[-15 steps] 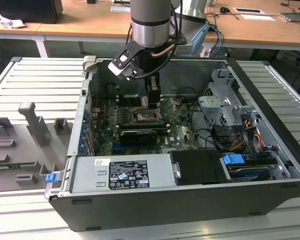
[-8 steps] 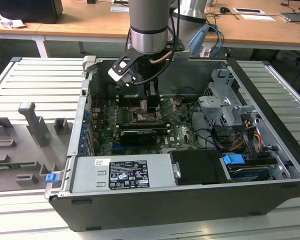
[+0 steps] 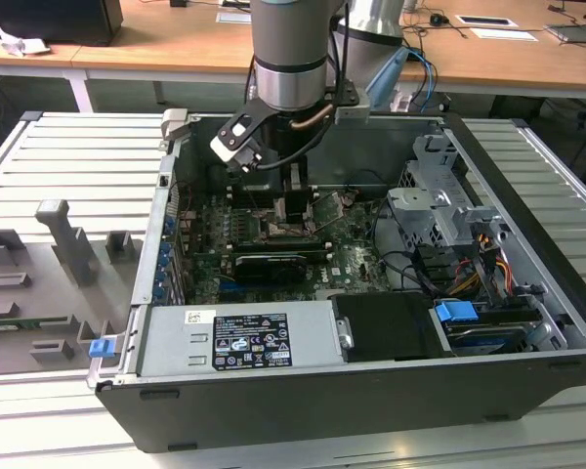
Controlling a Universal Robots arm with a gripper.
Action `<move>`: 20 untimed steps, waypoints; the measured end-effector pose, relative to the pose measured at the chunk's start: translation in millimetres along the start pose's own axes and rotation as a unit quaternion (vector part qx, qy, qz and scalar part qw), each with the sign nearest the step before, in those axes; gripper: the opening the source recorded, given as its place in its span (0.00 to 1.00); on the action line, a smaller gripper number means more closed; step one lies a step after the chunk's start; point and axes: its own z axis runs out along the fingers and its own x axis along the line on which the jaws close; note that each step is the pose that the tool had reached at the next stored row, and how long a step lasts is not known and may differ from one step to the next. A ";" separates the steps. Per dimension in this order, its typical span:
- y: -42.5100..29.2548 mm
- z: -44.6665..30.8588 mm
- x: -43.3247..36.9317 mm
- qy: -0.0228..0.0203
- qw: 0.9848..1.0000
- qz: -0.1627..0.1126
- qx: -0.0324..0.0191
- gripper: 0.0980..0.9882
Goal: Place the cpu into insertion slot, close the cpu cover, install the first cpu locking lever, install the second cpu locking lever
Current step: 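Place the cpu into insertion slot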
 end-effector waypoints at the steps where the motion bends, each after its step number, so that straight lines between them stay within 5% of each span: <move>1: -0.1 0.9 0.0 0.000 1.000 0.000 0.000 0.48; 8: -1.2 5.3 1.1 0.000 1.000 0.000 0.000 0.48; 14: -2.0 11.9 11.1 0.000 1.000 0.000 0.000 0.48; 20: -5.6 27.3 16.3 0.001 1.000 0.000 0.000 0.48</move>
